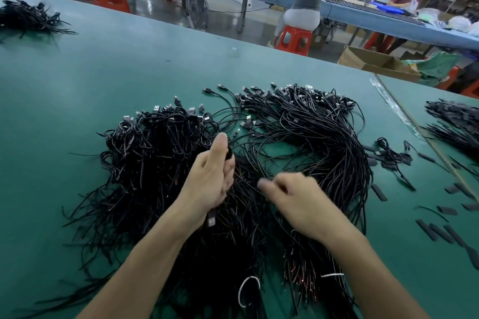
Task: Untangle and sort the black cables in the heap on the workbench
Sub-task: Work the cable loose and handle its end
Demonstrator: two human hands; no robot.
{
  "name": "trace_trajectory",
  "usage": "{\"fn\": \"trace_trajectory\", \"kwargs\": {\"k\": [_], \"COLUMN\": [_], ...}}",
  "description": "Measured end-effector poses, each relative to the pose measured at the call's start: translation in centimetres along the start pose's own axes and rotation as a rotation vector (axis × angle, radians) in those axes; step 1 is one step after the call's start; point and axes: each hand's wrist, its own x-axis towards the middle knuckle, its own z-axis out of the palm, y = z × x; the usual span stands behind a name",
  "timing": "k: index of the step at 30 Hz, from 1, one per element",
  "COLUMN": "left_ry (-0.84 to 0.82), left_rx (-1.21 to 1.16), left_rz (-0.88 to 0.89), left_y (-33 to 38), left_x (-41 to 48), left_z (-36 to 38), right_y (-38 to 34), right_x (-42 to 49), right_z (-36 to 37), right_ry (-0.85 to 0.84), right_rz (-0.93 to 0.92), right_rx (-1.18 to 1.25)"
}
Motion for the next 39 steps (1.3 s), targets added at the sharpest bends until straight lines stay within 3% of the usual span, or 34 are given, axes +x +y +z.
{"fn": "trace_trajectory", "kwargs": {"k": [3, 9, 17, 22, 24, 27, 29, 33, 39], "left_ry": [0.073, 0.187, 0.172, 0.127, 0.048, -0.161, -0.262, -0.216, -0.25], "left_rx": [-0.041, -0.053, -0.104, -0.026, 0.015, -0.026, -0.049, -0.104, -0.054], "left_rz": [0.086, 0.186, 0.02, 0.136, 0.201, 0.332, 0.358, 0.313, 0.366], "left_y": [0.0, 0.1, -0.2, -0.1, 0.0, 0.6, 0.5, 0.0, 0.3], "left_x": [0.0, 0.2, 0.6, 0.5, 0.2, -0.6, -1.0, -0.8, -1.2], "left_z": [0.2, -0.2, -0.5, -0.4, -0.2, 0.7, 1.1, 1.2, 1.6], "right_y": [0.5, -0.2, -1.2, -2.4, -3.0, -3.4, -3.6, -3.9, -4.2], "right_x": [-0.2, -0.6, -0.7, -0.9, -1.0, -1.1, -1.2, -1.4, -1.5], "right_z": [1.8, 3.6, 1.2, -2.0, -2.3, -2.2, -2.1, -2.3, -3.4], "right_ry": [-0.179, -0.177, -0.185, 0.015, 0.127, 0.255, 0.267, 0.267, 0.103], "right_rz": [0.115, 0.182, 0.144, -0.088, -0.156, -0.276, -0.331, -0.387, -0.378], "right_rx": [-0.155, -0.259, -0.263, 0.036, 0.227, 0.287, 0.313, 0.368, 0.667]}}
